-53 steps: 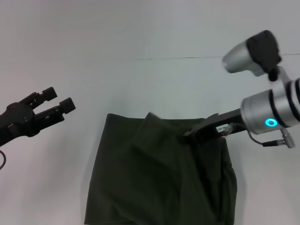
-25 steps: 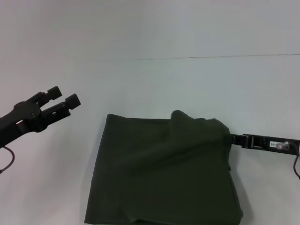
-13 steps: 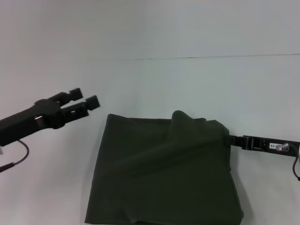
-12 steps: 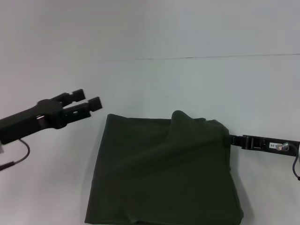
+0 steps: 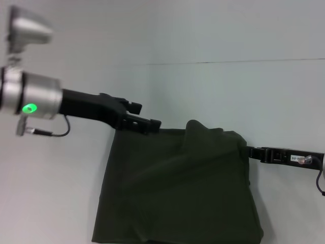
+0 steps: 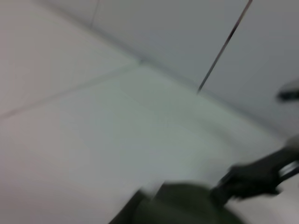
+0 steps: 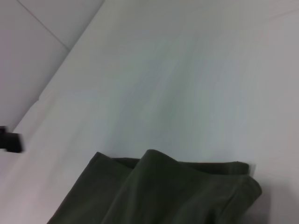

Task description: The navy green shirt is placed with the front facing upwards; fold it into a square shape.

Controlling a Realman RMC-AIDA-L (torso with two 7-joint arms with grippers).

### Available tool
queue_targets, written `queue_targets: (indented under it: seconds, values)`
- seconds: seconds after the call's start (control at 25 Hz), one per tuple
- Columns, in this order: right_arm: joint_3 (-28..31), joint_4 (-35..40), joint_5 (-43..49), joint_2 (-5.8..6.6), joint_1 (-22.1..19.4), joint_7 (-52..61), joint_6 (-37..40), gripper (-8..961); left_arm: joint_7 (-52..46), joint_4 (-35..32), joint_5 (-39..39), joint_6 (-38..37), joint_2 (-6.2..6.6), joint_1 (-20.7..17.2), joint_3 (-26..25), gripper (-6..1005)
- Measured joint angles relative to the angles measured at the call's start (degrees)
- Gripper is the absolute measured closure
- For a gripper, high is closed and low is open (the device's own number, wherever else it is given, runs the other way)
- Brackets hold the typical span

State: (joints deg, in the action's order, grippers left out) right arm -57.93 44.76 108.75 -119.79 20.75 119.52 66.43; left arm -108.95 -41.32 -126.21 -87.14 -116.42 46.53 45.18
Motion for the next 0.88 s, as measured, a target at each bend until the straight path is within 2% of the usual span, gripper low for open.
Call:
queue_targets:
  seconds: [0.12,0.2,0.4,0.52,0.88]
  values:
    - [0.0,0.0,0.1,0.00,0.0,0.0,0.4,916,-6.7,0.1,-6.4,5.5,0.06,4.3,7.3,50]
    - [0.0,0.0,0.1,0.00,0.0,-0.1,0.7,916,-9.1,0.0,-11.1,9.0,-0.76,6.2,10.6,50]
    - [0.1,0.0,0.0,0.00,0.0,-0.1,1.6,916,-11.3,-0.6,-21.3,14.5,-3.69,8.7,13.7,50]
    - [0.1,0.0,0.0,0.00,0.0,-0.1,2.0,916,-15.2,-0.4,-26.4,15.9,-4.84,9.6,14.6,50]
    - [0.1,0.0,0.0,0.00,0.2,-0.3,2.7,917,-26.5,1.3,-27.9,15.9,-4.39,8.6,11.9,51]
